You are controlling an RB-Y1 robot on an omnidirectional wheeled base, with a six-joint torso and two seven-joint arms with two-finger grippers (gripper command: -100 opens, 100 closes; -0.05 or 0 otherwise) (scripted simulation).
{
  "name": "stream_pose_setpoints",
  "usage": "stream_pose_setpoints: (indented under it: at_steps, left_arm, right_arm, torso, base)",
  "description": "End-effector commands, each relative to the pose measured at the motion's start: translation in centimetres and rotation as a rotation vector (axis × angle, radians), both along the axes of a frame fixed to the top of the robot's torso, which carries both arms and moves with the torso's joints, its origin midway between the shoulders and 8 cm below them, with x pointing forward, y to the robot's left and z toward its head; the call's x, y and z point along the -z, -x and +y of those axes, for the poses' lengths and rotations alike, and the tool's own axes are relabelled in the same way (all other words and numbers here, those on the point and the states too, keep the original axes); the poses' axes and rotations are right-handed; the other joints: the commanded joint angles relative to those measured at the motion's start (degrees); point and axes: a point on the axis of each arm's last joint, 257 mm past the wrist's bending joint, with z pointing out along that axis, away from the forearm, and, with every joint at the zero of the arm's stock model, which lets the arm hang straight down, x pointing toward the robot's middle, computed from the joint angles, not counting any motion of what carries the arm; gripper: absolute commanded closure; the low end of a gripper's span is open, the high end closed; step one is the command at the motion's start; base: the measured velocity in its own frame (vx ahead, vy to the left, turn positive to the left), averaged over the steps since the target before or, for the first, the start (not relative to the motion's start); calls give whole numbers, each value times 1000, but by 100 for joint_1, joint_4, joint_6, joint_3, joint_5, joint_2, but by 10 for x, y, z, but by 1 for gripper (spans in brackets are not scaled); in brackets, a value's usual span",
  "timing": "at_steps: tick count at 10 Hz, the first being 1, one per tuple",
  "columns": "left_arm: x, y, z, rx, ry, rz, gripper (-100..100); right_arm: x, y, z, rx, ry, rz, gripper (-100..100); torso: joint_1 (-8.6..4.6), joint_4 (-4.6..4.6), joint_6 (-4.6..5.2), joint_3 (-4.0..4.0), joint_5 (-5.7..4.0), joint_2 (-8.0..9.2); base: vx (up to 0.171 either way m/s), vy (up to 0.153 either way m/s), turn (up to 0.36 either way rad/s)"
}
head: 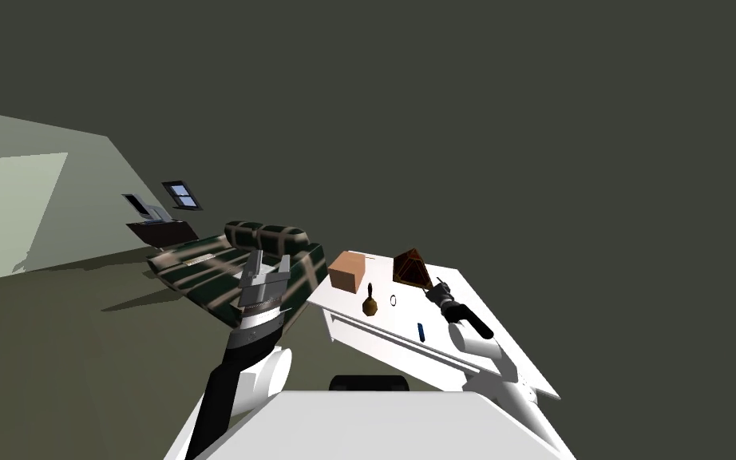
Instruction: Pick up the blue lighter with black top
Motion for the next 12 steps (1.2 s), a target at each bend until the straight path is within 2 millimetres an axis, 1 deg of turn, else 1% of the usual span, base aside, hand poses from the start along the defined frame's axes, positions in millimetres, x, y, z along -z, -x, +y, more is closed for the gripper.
stream_pose_setpoints:
  at_steps: [1, 2, 3, 4, 5, 6, 7, 8, 9, 10, 11, 12]
  left_arm:
    - [0, 0, 0, 0, 0, 0, 0]
    - [0, 0, 0, 0, 0, 0, 0]
    - [0, 0, 0, 0, 0, 0, 0]
    - [0, 0, 0, 0, 0, 0, 0]
    - [0, 0, 0, 0, 0, 0, 0]
    - [0, 0, 0, 0, 0, 0, 0]
    - [0, 0, 0, 0, 0, 0, 0]
    - [0, 0, 0, 0, 0, 0, 0]
    - [0, 0, 0, 0, 0, 0, 0]
    - [0, 0, 0, 0, 0, 0, 0]
    - [0, 0, 0, 0, 0, 0, 0]
    - [0, 0, 0, 0, 0, 0, 0]
  right_arm:
    - [20, -1, -9, 30, -66, 58, -100]
    - [31, 2, -10, 33, -75, 92, -100]
    - [43, 2, -19, 62, -126, 125, -100]
    - [54, 6, -19, 67, -137, 161, -100]
    - [64, 5, -28, 95, -185, 191, -100]
    - [77, 11, -29, 105, -199, 231, -100]
    - [79, 12, -28, 105, -200, 239, -100]
    - [96, 17, -38, 145, -258, 288, -100]
    - [101, 20, -37, 146, -261, 310, -100]
    - [108, 20, -45, 180, -313, 337, -100]
    - [121, 29, -45, 190, -322, 379, -100]
    - [126, 28, -52, 224, -371, 400, -100]
  torso:
    - [0, 0, 0, 0, 0, 0]
    - [5, 0, -2, -2, 0, -3]
    - [5, 0, -1, -1, 1, -2]
    - [7, 0, -2, -1, 1, -1]
    - [6, 0, -1, -1, 1, -2]
    - [8, 0, -1, -2, 2, -3]
    - [5, 0, 0, -1, 1, -1]
    - [-3, 1, 0, 1, 0, 2]
    - [-2, 0, 0, 1, 0, 1]
    - [0, 0, -1, 0, 0, 0]
    - [5, 0, -1, 0, 1, 0]
    - [4, 0, 0, 0, 1, 0]
  base:
    - [16, 44, 23]
    - [10, 41, 14]
    - [6, 47, 22]
    - [15, 42, 13]
    - [14, 53, 23]
    - [8, 42, 12]
    - [2, 15, -3]
    - [8, 26, 25]
    - [8, 30, 12]
    - [9, 46, 26]
    - [7, 41, 11]
    - [15, 39, 23]
